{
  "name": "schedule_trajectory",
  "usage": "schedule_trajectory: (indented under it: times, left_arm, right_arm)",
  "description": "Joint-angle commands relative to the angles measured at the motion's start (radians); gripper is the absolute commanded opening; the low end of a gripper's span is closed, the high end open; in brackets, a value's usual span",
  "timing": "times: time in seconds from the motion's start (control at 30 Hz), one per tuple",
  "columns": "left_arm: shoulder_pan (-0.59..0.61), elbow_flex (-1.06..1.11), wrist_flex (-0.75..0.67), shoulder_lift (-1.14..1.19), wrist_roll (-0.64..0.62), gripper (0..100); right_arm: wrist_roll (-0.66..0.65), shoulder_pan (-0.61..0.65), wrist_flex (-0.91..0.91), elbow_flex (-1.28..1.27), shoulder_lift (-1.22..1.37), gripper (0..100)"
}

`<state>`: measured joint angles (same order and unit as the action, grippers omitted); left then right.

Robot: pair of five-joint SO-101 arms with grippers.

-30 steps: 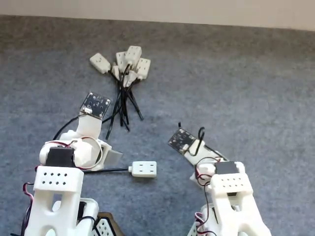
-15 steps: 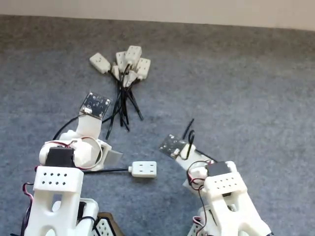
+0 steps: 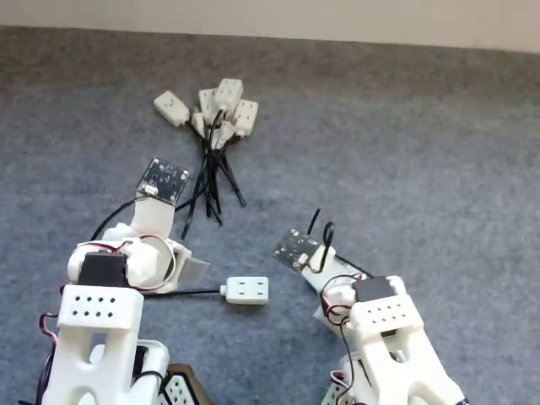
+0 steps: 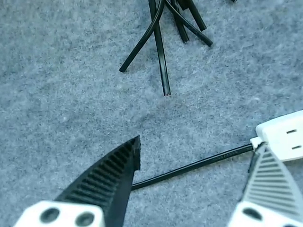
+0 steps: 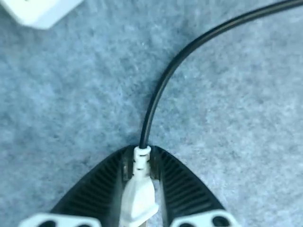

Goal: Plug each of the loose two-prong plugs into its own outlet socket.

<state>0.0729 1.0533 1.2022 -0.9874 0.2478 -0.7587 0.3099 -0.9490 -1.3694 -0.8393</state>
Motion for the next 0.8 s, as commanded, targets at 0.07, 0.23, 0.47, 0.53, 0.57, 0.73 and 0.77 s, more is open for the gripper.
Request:
schedule_trajectory:
  times: [0.07, 0.23, 0.47, 0.53, 0.57, 0.73, 0.77]
  left_arm:
    - [0.008, -0.002, -0.012, -0.004, -0.012, 36]
    - [0.008, -0.015, -0.012, -0.012, -0.008, 36]
    - [0.008, -0.263, 0.115, -0.004, -0.006, 37]
    - [-0.012, -0.364, 0.195, -0.010, 0.020, 37]
    - [-0.030, -0.415, 0.233, -0.010, 0.046, 37]
    - [-0.165, -0.604, 0.373, -0.013, 0.051, 40]
    - [-0.179, -0.622, 0.384, -0.022, 0.028, 42]
  right_arm:
    - [0.014, 0.004, -0.012, 0.048, -0.001, 0.5]
    - [0.212, 0.005, -0.110, 0.226, -0.004, 0.5]
    - [0.453, 0.015, -0.340, 0.768, -0.002, 0.5]
    - [0.508, 0.054, -0.358, 0.868, -0.002, 0.5]
    - [0.535, 0.084, -0.355, 0.892, -0.002, 0.5]
    - [0.634, 0.302, -0.259, 0.946, -0.004, 0.5]
    - [0.635, 0.326, -0.239, 0.946, -0.004, 0.5]
